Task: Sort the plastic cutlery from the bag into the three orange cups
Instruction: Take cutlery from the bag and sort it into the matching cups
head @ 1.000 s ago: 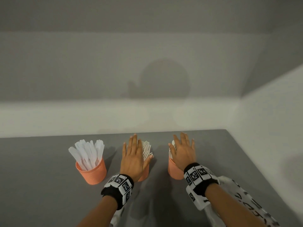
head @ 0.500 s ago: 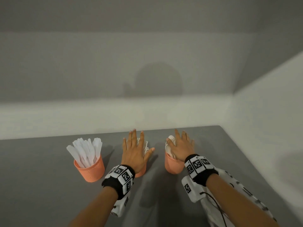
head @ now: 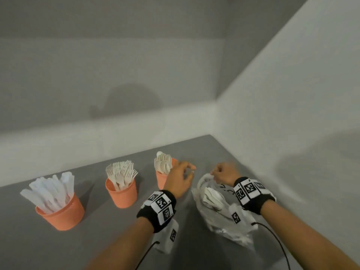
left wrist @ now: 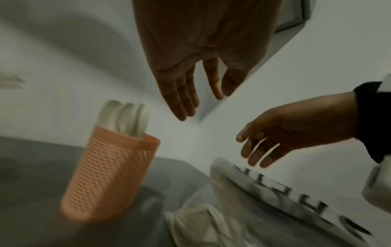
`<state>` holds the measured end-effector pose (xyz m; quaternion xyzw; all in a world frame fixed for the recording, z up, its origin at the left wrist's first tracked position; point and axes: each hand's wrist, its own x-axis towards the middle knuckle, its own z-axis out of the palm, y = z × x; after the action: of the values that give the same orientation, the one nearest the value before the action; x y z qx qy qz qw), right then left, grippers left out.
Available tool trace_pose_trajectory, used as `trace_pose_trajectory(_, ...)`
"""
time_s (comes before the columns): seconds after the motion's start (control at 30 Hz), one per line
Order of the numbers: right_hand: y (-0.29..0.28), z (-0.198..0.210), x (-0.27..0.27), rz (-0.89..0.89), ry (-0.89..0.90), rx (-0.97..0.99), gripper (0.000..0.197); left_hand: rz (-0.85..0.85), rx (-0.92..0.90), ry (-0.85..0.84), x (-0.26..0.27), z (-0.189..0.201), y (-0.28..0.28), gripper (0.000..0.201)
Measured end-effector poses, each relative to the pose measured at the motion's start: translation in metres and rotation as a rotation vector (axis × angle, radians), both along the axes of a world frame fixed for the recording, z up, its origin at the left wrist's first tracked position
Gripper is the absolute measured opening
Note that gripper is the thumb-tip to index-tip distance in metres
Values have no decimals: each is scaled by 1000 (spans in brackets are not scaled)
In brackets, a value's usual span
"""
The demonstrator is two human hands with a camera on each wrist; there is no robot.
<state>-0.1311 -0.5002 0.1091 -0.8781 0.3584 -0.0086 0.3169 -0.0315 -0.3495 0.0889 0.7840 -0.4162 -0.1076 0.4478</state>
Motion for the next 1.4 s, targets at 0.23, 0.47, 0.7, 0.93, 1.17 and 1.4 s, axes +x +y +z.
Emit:
trace_pose_trajectory(0.23,17,-54,-53,163,421,-95,43,-80,433,136,-45,-43,-33,43)
trace_pose_trajectory(0.47,21,-84,-42,220,488,-320,57,-111,494,170,-47,-46,-23,58)
trace_pose_trajectory(0.7,35,-106,-26,292,541,-548,50,-92,513,113,-39,-46,-6,55)
trace_pose_trajectory(0.93,29,-110,-23,237,342,-361,53,-64,542,69,-34,-45,-2,55)
trace_pose_trajectory(1.17,28,-109,-27,187,214,-304,45,-46,516,135,-33,-40,0,52)
trace_pose_trajectory(1.4,26,-106,-22,135,203,-216,37,-37,535,136,-31,-34,1,45)
